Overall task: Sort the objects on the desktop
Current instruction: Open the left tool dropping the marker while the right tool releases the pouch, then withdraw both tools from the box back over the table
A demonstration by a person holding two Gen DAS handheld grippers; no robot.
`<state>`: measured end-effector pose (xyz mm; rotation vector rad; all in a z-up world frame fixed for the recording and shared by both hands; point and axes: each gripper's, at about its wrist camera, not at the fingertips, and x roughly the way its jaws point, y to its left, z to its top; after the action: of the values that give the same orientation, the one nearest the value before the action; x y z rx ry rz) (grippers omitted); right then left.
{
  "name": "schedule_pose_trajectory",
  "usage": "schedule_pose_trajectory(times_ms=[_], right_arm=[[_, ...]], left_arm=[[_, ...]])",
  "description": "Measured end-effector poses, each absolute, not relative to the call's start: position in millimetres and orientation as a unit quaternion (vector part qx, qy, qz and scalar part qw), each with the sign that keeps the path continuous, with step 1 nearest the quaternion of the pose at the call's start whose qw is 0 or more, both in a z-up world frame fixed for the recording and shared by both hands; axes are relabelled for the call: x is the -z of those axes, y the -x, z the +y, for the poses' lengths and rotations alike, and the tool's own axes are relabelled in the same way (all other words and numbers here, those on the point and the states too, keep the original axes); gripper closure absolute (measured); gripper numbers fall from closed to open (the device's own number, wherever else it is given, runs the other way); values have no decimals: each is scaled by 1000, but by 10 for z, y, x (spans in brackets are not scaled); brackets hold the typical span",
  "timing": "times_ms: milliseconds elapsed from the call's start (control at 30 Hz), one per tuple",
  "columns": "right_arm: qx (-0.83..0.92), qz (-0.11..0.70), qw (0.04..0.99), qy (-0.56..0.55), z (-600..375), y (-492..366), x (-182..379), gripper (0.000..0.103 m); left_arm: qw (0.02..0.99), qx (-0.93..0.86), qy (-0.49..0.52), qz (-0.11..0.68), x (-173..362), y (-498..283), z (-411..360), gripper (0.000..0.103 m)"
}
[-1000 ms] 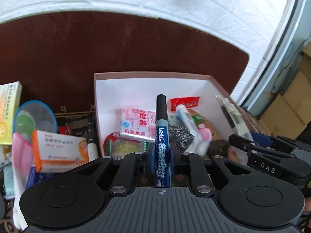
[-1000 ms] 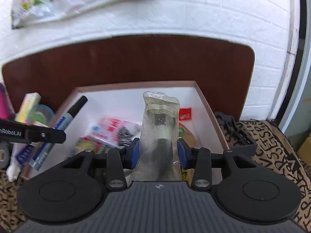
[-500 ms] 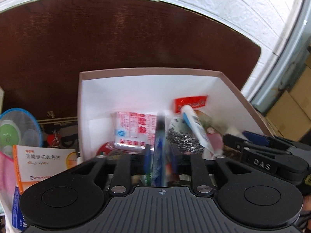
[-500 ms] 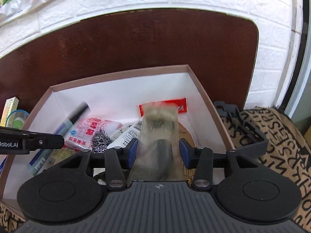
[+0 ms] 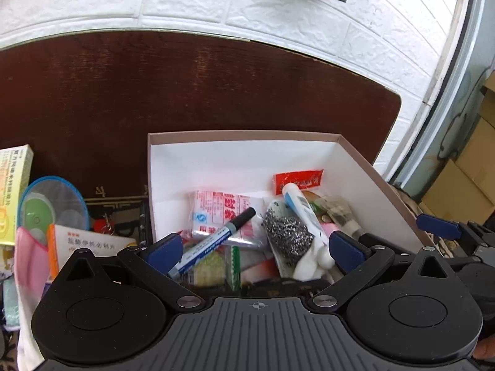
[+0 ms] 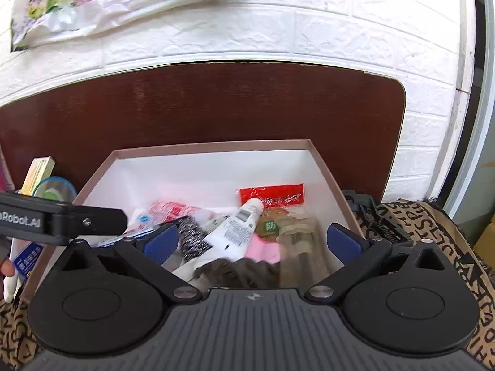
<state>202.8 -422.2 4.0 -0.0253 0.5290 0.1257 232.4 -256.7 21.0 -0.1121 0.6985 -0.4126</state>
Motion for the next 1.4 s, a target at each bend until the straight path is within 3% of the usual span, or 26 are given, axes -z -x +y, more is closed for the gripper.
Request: schedule_pose_trajectory(times_ms=[567, 1000, 1400], right_arm=[[-105, 239, 965, 11, -3814, -1196, -305, 0], [-130, 236, 962, 40, -3222, -557, -44, 0], [-152, 284, 946, -23, -2834, -268, 405, 0]], left_arm=[[935, 183, 31, 303, -500, -1415, -2198, 0], [933, 146, 68, 321, -194, -746, -1590, 0], [922, 80, 115, 362, 270, -382, -1072, 0]])
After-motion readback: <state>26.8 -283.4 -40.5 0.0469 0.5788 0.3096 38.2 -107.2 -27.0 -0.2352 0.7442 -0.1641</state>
